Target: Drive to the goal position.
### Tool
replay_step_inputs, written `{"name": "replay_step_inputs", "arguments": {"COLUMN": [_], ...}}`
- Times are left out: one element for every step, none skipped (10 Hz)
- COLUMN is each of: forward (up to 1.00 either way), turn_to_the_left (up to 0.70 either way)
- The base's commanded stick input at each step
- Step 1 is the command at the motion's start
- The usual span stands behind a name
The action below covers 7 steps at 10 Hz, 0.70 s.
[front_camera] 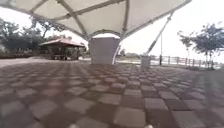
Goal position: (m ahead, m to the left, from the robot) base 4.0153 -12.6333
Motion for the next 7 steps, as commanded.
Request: {"name": "replay_step_inputs", "arguments": {"forward": [0.85,1.00,1.00,1.00,1.00,1.00,1.00], "turn_to_the_left": [-0.34,-0.40,-0.40,-0.40,-0.40,-0.40,-0.40]}}
